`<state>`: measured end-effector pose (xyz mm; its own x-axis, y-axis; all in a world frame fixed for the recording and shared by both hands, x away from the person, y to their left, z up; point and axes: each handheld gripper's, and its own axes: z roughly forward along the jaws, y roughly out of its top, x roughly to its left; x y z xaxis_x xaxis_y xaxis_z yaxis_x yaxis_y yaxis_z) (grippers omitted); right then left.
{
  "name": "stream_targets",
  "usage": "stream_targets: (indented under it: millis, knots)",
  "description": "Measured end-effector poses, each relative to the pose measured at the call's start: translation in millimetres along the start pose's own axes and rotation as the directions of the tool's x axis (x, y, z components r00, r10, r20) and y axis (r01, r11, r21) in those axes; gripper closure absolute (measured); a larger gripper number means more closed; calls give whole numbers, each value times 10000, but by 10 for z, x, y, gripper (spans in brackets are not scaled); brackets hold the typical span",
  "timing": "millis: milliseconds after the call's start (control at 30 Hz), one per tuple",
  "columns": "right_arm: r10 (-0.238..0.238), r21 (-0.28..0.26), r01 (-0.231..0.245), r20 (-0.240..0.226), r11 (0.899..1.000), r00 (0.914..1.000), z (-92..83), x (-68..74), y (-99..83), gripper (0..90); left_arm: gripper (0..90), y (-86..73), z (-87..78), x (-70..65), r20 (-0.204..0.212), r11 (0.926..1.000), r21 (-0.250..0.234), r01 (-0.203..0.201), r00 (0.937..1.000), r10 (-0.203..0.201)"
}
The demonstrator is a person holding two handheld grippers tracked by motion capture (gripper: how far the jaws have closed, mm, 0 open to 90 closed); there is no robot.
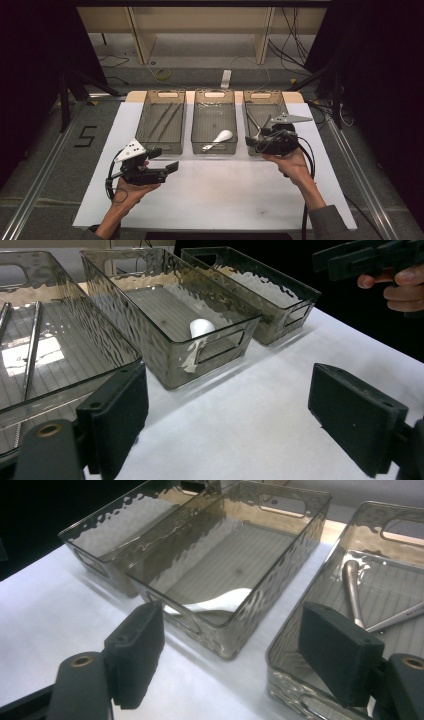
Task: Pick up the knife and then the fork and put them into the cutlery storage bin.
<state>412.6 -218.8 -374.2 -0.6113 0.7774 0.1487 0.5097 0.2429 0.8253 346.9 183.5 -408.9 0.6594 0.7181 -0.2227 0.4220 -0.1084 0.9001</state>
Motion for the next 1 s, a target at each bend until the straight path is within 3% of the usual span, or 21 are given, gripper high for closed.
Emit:
stream_targets:
  millis: [533,700,1000]
  knots:
    - [81,-633,-98,-268,9979,9996,-113,109,-335,263,160,4,22,-11,126,9999,132,-46,9999,45]
    - [425,-739,-456,-430,9962,9982,-167,117,-478,254,159,-1,19,-20,216,9999,152,-25,9998,21]
    - [230,-1083,-276,-430,9937,9988,-233,222,-648,229,160,-9,10,-10,378,9997,225,51,9993,-59]
